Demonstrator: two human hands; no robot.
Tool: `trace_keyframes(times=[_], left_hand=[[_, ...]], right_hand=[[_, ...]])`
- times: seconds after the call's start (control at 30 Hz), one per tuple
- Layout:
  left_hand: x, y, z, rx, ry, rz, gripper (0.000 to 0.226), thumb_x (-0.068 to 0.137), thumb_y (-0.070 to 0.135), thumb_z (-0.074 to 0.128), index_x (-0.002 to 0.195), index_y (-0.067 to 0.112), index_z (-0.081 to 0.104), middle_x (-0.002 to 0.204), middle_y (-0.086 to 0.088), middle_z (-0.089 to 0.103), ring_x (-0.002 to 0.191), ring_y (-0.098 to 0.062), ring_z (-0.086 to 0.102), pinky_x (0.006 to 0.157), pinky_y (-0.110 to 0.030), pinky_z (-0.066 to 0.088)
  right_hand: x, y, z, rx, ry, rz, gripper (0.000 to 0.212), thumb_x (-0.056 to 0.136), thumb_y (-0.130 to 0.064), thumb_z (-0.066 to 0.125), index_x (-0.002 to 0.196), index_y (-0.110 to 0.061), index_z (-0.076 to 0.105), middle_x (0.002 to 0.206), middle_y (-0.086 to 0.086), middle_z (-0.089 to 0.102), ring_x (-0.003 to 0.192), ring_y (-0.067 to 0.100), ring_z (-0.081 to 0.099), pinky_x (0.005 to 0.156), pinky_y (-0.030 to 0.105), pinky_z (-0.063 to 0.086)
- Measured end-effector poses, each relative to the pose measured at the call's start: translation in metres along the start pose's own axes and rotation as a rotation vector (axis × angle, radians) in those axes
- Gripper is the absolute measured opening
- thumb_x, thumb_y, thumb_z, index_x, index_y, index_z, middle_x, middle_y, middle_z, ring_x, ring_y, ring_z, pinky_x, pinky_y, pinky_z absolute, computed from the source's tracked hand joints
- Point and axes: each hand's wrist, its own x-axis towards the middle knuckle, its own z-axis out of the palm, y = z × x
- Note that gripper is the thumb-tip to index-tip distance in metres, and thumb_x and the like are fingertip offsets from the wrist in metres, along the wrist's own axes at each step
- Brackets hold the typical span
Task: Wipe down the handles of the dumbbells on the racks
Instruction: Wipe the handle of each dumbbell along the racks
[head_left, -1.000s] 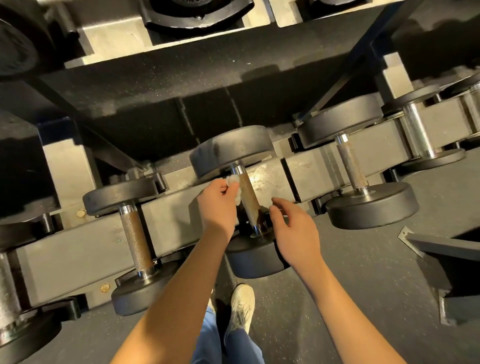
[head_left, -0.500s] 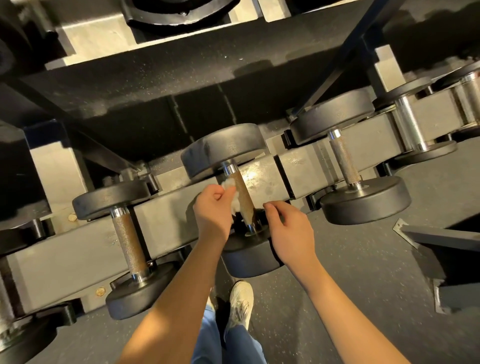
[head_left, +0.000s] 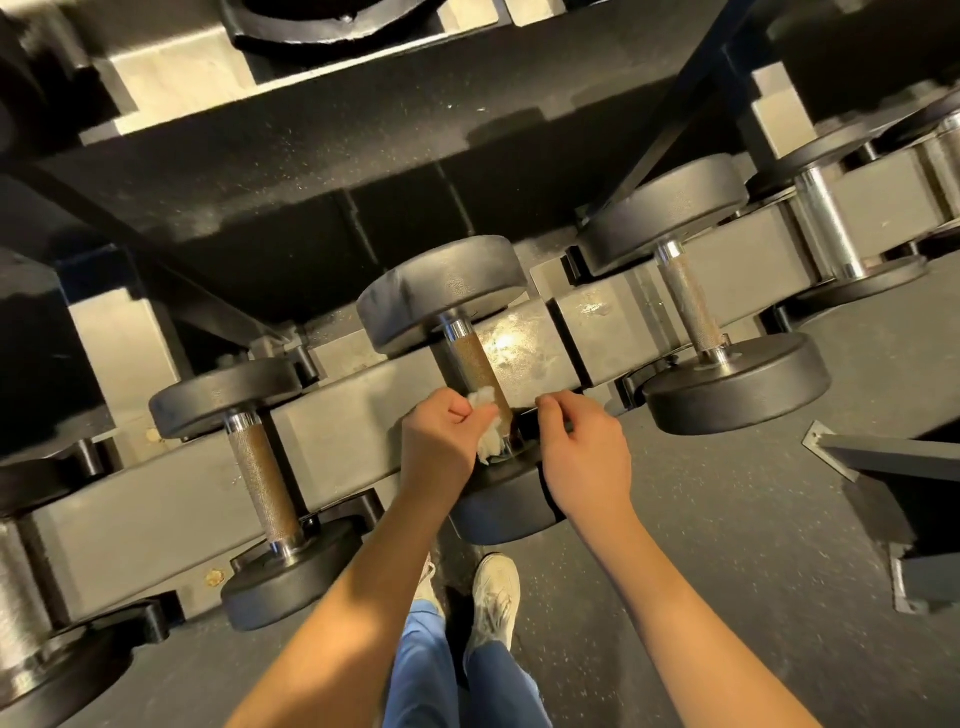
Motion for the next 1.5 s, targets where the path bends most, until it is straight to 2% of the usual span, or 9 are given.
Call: trace_keyframes(times=[0.27, 0.63, 0.83, 0.93, 1.1, 1.17, 1.23, 1.4, 1.5], left_hand=[[0.012, 0.023, 0.004, -0.160, 0.193, -0.176, 0.026, 0.088, 0.021, 0.068, 0.069, 0.019, 0.050, 0.065, 0.005, 0.053, 0.057, -0.003, 0.047, 0.047, -0.007, 0.038], [-0.009, 0.023, 0.002, 0.341, -0.177, -0.071, 0.040, 0.086, 0.026, 0.069, 0.060, 0.020, 0.040, 0.060, 0.004, 0.041, 0.060, -0.013, 0.042, 0.056, -0.026, 0.033], [0.004, 0.052, 0.009, 0.226, -0.123, 0.006, 0.035, 0.088, 0.024, 0.066, 0.063, 0.021, 0.041, 0.073, -0.002, 0.060, 0.070, -0.017, 0.059, 0.064, -0.032, 0.050], [0.009, 0.064, 0.020, 0.218, -0.144, 0.060, 0.033, 0.089, 0.025, 0.065, 0.067, 0.019, 0.041, 0.071, 0.002, 0.055, 0.067, -0.014, 0.056, 0.059, -0.024, 0.046], [0.017, 0.069, 0.039, 0.177, -0.224, 0.092, 0.032, 0.088, 0.025, 0.065, 0.067, 0.017, 0.043, 0.075, -0.008, 0.059, 0.072, -0.024, 0.058, 0.068, -0.038, 0.052], [0.019, 0.071, 0.047, 0.167, -0.249, 0.091, 0.032, 0.088, 0.024, 0.065, 0.066, 0.018, 0.043, 0.069, -0.005, 0.054, 0.068, -0.019, 0.056, 0.066, -0.034, 0.049], [0.019, 0.075, 0.057, 0.153, -0.271, 0.102, 0.032, 0.088, 0.024, 0.065, 0.066, 0.018, 0.043, 0.067, -0.001, 0.054, 0.067, -0.015, 0.054, 0.061, -0.026, 0.047], [0.024, 0.088, 0.091, 0.085, -0.305, 0.018, 0.027, 0.089, 0.026, 0.065, 0.070, 0.020, 0.046, 0.073, 0.001, 0.060, 0.069, -0.015, 0.060, 0.060, -0.029, 0.049], [0.031, 0.101, 0.111, 0.025, -0.281, -0.027, 0.024, 0.090, 0.021, 0.064, 0.072, 0.018, 0.048, 0.062, 0.008, 0.052, 0.054, 0.002, 0.052, 0.051, -0.012, 0.042]], right_hand=[[0.000, 0.000, -0.001, 0.053, 0.010, -0.004, 0.037, 0.097, -0.025, 0.046, 0.061, -0.020, 0.049, 0.056, -0.006, 0.045, 0.052, 0.009, 0.042, 0.050, 0.026, 0.030], [-0.003, 0.005, -0.002, 0.040, -0.003, -0.010, 0.036, 0.099, -0.021, 0.042, 0.062, -0.023, 0.043, 0.061, -0.008, 0.044, 0.060, 0.010, 0.043, 0.059, 0.031, 0.029], [-0.004, 0.024, -0.019, 0.027, -0.084, -0.095, 0.026, 0.100, -0.021, 0.041, 0.088, -0.015, 0.063, 0.088, -0.003, 0.062, 0.084, 0.011, 0.053, 0.077, 0.030, 0.041], [0.015, 0.040, -0.042, -0.203, 0.014, -0.100, 0.033, 0.099, -0.023, 0.043, 0.115, -0.006, 0.065, 0.123, 0.010, 0.060, 0.116, 0.023, 0.052, 0.100, 0.032, 0.037], [0.052, 0.057, -0.098, -0.612, 0.382, -0.145, 0.033, 0.092, -0.021, 0.056, 0.120, -0.003, 0.059, 0.134, 0.016, 0.052, 0.127, 0.032, 0.045, 0.106, 0.050, 0.030], [0.070, 0.068, -0.117, -0.657, 0.331, -0.045, 0.044, 0.094, -0.035, 0.049, 0.126, -0.006, 0.055, 0.138, 0.015, 0.049, 0.132, 0.031, 0.038, 0.112, 0.052, 0.017], [0.082, 0.079, -0.129, -0.630, 0.184, 0.030, 0.061, 0.091, -0.053, 0.036, 0.124, -0.007, 0.057, 0.137, 0.016, 0.049, 0.133, 0.032, 0.036, 0.112, 0.054, 0.023], [0.086, 0.094, -0.137, -0.669, 0.042, -0.116, 0.075, 0.082, -0.061, 0.052, 0.134, -0.008, 0.050, 0.139, 0.023, 0.043, 0.132, 0.040, 0.035, 0.109, 0.055, 0.029], [0.090, 0.100, -0.148, -0.662, -0.058, -0.194, 0.083, 0.079, -0.073, 0.041, 0.136, -0.014, 0.048, 0.141, 0.017, 0.043, 0.131, 0.035, 0.038, 0.108, 0.053, 0.031]])
